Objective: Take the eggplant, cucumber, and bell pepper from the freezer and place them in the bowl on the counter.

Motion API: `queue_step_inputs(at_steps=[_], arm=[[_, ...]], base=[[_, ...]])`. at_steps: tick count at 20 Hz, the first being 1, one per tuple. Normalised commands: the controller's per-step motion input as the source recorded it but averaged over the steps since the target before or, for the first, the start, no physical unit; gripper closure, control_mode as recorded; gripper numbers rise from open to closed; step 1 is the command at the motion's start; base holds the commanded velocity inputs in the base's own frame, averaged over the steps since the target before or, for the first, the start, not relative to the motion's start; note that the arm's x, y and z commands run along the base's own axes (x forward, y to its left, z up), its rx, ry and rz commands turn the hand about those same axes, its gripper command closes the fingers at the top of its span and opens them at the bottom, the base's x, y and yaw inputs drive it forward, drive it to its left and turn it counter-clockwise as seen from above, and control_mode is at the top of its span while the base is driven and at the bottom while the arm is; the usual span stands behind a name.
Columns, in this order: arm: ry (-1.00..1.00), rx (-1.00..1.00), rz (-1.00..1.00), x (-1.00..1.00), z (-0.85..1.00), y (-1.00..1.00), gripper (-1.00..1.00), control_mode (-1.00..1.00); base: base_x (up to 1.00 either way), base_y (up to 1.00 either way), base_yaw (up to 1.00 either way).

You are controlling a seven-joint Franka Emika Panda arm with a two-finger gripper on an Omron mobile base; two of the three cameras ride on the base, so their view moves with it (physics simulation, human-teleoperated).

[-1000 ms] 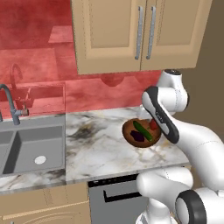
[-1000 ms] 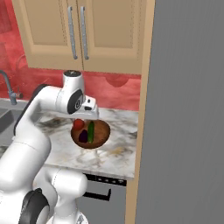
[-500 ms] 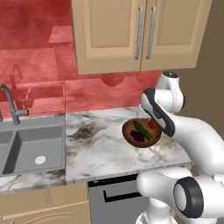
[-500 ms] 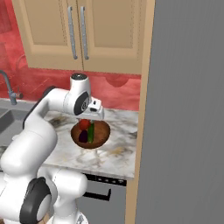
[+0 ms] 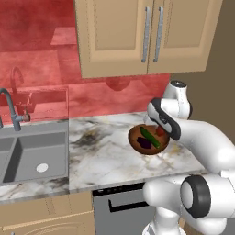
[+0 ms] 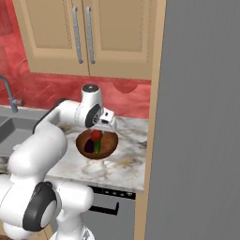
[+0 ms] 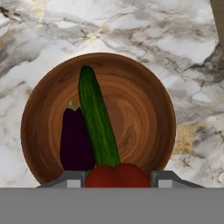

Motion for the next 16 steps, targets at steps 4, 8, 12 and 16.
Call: queue_step_inputs(at_steps=[4,8,12,16], arm=[[0.00,0.00,-0.06,0.04,-0.15,-0.13,1.00,-1.00],[0.00,0.00,-0.06,0.00,-0.13,-0.06,1.00,-1.00],[0.00,0.00,-0.05,0.00,-0.12,-0.07,1.00,-1.00],[-0.03,0.00,-0.04,0.04,-0.18,-0.02,1.00,-1.00]], base=[[0.00,0.00,0.00],[0.00,0.00,0.00],[0.00,0.00,0.00],[0.00,0.00,0.00]])
